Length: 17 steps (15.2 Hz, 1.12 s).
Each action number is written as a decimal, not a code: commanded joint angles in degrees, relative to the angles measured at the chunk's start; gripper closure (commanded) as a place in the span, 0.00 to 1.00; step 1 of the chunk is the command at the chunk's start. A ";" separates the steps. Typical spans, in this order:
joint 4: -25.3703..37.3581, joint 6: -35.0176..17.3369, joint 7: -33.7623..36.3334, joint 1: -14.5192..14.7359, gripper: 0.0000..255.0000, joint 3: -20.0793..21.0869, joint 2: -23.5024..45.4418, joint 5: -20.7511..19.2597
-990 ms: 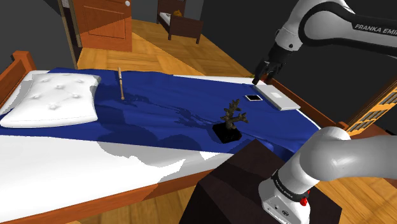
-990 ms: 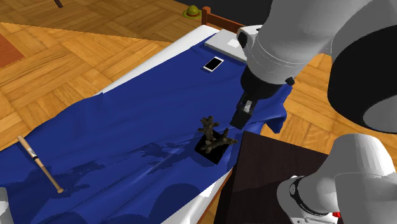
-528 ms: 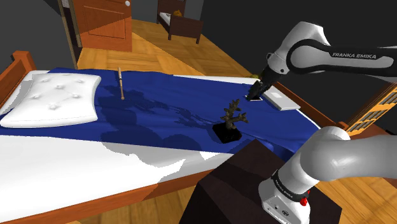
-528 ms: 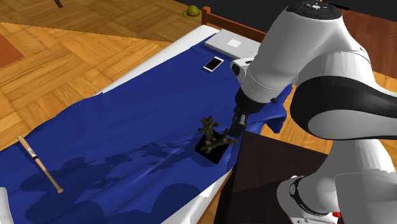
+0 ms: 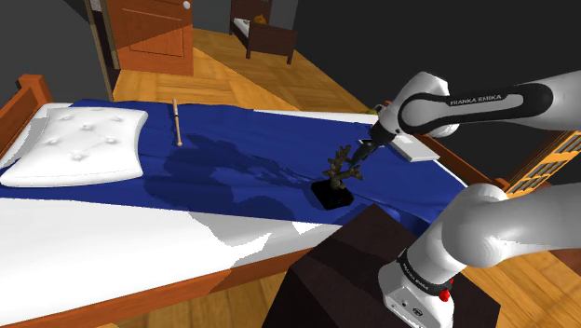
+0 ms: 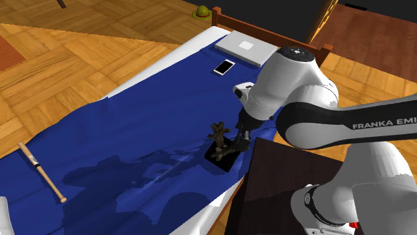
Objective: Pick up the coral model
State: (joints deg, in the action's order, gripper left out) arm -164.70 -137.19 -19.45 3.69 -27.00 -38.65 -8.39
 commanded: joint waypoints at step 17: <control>-3.05 -9.42 -2.74 1.78 1.00 -3.50 6.27 0.53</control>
State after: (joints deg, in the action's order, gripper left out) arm -167.68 -146.60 -22.17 5.53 -30.42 -32.50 -7.83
